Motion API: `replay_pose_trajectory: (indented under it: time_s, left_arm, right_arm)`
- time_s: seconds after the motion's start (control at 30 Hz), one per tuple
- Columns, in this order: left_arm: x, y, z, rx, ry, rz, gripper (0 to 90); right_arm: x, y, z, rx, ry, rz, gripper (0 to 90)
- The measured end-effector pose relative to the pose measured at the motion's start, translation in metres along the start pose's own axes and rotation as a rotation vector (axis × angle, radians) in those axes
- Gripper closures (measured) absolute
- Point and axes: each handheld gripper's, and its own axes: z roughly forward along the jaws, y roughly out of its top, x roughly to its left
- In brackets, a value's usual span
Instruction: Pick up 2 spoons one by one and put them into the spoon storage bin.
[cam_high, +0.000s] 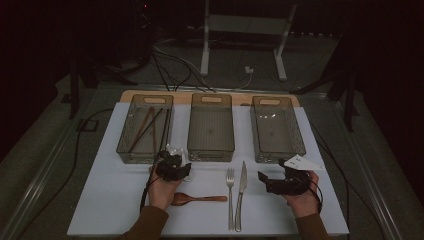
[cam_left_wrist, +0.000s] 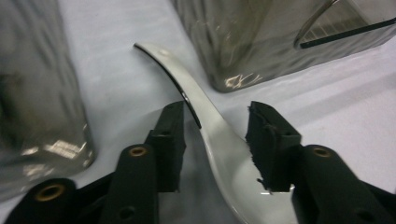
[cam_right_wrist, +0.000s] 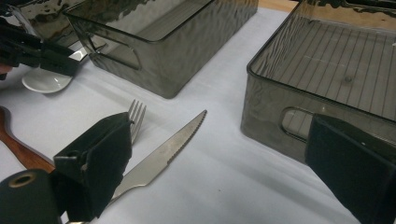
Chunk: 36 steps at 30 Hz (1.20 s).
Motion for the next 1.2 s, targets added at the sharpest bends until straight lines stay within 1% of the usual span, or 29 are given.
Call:
replay_pose_trajectory:
  time_s: [0.03, 0.1, 0.17, 0.2, 0.27, 0.47, 0.6, 0.67, 0.77, 0.83, 1.03, 1.2]
  left_arm:
    - [0.000, -0.001, -0.001, 0.003, 0.005, 0.005, 63.6]
    - [0.003, -0.003, -0.004, 0.010, 0.002, 0.004, 67.1]
    - [0.006, -0.005, -0.007, 0.016, -0.001, -0.008, 70.7]
    - [0.008, -0.006, -0.008, 0.018, -0.010, -0.012, 72.2]
    - [0.011, -0.006, -0.008, 0.018, -0.025, -0.020, 72.8]
    - [0.010, 0.004, -0.002, 0.031, -0.014, -0.016, 71.5]
    - [0.011, 0.006, 0.000, 0.035, -0.013, -0.025, 75.8]
    - [0.011, 0.006, -0.001, 0.041, -0.023, -0.027, 77.9]
    - [0.011, 0.004, -0.003, 0.041, -0.034, -0.027, 83.6]
    - [0.013, 0.003, -0.004, 0.041, -0.043, -0.037, 83.8]
    - [0.019, 0.000, -0.009, 0.044, -0.052, -0.035, 84.4]
    - [0.021, -0.001, -0.015, 0.027, -0.060, -0.033, 84.5]
  right_arm:
    - [0.000, 0.000, 0.000, 0.001, 0.000, -0.001, 7.7]
    - [0.000, 0.000, 0.000, 0.003, 0.000, -0.001, 7.7]
    - [0.000, 0.000, 0.000, 0.004, 0.000, -0.001, 7.7]
    - [0.000, 0.000, 0.000, 0.004, -0.001, 0.002, 7.7]
    - [0.000, -0.001, 0.000, 0.005, 0.000, 0.003, 7.7]
    - [0.002, -0.001, 0.002, 0.013, 0.003, -0.006, 7.7]
    - [0.000, -0.001, 0.001, 0.013, 0.001, -0.002, 7.8]
    - [-0.001, -0.002, 0.001, 0.015, 0.000, -0.002, 7.8]
    - [-0.001, -0.002, 0.001, 0.016, 0.001, -0.001, 7.8]
    - [-0.001, -0.002, 0.001, 0.014, 0.001, -0.001, 7.9]
    - [0.000, -0.002, 0.002, 0.016, 0.002, -0.004, 7.9]
    - [0.000, -0.002, 0.002, 0.017, 0.002, -0.004, 7.9]
